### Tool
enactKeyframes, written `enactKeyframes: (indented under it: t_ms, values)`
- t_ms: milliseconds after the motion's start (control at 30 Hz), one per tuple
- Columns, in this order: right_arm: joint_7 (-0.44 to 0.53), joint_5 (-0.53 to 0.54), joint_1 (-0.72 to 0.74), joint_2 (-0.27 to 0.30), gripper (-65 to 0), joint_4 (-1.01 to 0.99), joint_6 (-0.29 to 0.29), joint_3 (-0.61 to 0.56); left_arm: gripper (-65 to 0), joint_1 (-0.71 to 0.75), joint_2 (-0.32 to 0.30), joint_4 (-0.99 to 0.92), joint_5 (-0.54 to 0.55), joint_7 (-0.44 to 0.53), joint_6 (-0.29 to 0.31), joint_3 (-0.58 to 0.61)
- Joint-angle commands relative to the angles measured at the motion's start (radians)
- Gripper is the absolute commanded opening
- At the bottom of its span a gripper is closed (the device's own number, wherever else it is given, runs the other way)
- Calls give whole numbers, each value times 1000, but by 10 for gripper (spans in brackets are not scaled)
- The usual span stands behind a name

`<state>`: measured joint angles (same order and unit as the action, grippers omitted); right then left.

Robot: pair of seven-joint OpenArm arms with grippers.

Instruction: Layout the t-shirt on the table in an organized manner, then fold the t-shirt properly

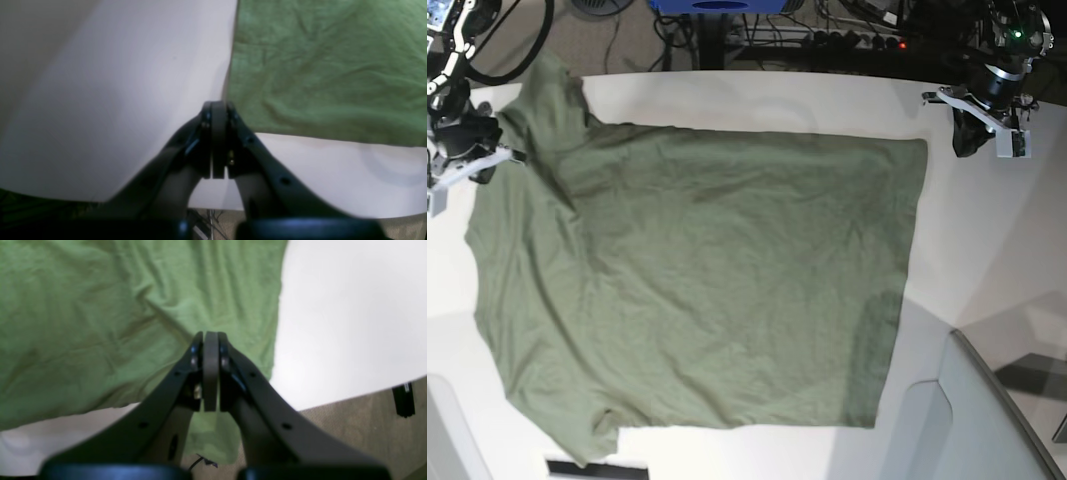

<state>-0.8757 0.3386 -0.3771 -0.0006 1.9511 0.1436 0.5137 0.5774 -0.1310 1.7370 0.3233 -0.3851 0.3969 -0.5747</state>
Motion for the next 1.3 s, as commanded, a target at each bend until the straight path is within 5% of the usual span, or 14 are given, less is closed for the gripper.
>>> enactKeyframes:
  t_ms: [0, 167, 233, 333, 500, 633, 800, 933, 1100, 1267]
  values:
    - [22, 3, 7, 9, -648, 17, -2, 46, -650, 6, -12, 13, 10, 21, 1, -12]
    - [-78, 6, 88, 9, -633, 18, 0, 236, -650, 5, -14, 13, 10, 22, 3, -8]
    - [-179, 43, 125, 9, -573, 17, 20, 285, -650, 5, -14, 13, 13, 22, 3, -6]
    - [-317, 181, 140, 9, -453, 3, 124, 325, -650, 0, -9, 13, 15, 22, 3, -6]
    - [-371, 383, 177, 14, -414, 0, 189, 187, -650, -20, -6, 11, 12, 22, 3, -5]
    - [-316, 325, 310, 32, -414, -141, 189, 82, -650, -21, -6, 16, 15, 22, 3, -5]
    - [-429, 297, 320, 52, -414, -187, 189, 115, -650, -17, -12, 11, 9, 22, 3, -8]
    - [-319, 296, 185, 29, -402, -147, 189, 207, -650, -20, -15, -12, 9, 22, 3, -8]
    - [-227, 294, 57, 26, -288, -137, 189, 219, -650, -37, -25, -24, 10, 22, 3, 0]
    - [-84, 294, -9, 24, -284, -230, 189, 216, -650, -66, -23, -22, 9, 22, 3, 2]
